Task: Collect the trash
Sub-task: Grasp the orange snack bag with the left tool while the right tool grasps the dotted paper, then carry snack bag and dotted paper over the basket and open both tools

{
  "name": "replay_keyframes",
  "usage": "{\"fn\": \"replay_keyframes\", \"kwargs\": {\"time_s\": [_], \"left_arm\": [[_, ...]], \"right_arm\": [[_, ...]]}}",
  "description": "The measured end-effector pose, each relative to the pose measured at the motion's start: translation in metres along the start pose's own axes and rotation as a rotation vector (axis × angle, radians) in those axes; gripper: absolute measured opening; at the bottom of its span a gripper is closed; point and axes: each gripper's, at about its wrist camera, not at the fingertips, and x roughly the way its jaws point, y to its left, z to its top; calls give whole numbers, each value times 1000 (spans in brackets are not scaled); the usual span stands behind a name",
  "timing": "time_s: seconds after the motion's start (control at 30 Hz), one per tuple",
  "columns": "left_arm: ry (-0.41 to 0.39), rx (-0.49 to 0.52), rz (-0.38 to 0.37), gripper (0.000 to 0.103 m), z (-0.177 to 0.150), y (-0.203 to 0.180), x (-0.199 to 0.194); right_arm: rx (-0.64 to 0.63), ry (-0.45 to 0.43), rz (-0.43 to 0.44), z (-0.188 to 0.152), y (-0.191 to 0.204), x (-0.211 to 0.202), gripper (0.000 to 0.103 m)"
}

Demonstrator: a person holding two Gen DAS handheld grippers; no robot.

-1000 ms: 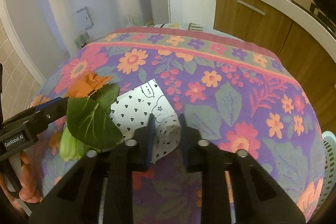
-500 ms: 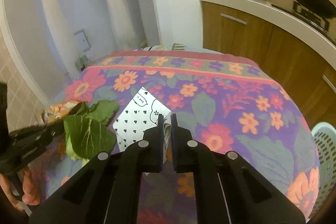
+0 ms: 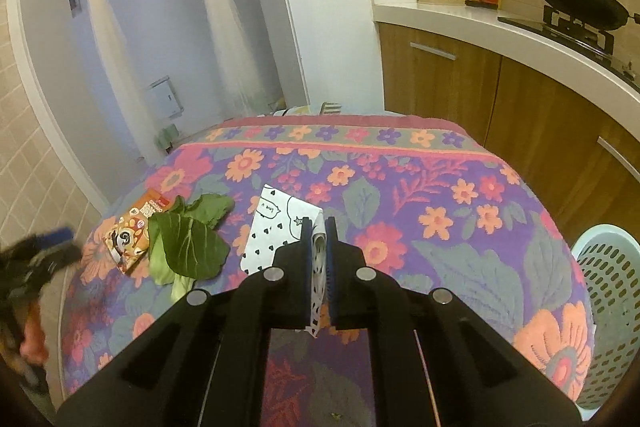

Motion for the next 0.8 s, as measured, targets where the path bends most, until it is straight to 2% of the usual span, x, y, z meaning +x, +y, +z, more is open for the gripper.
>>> {"fn": "replay_keyframes", "kwargs": {"time_s": [0.03,0.1,0.13,0.17,0.2,0.23,0.3,0.33,0.5,0.8], "left_arm": [[25,5,7,83,6,4,12],[77,12,95,80,13,12,45],[84,15,112,75,15,13,54],[112,0,96,72,16,17,65],[135,-24,62,62,17,19,73],[119,-30,65,58,17,19,73],[106,-26,59,43,17,16,73],[104,-25,64,22,16,15,72],[56,0,84,18,7,-4,55],[-108,-33,-37,18,4,-43,-15]], "right_arm": [[1,0,0,-1,0,0,4],[1,0,0,-1,-1,0,4],[0,-1,2,-2,-1,0,4],[-2,-1,2,-2,-2,0,4],[-4,1,-2,-3,-3,0,4],[-4,3,-4,-3,-4,1,4],[-1,6,-10,-3,-7,1,4],[1,5,-11,-3,-9,1,4],[10,-19,-16,-3,-13,-13,4],[24,-91,-50,-12,-28,-56,4]]}}
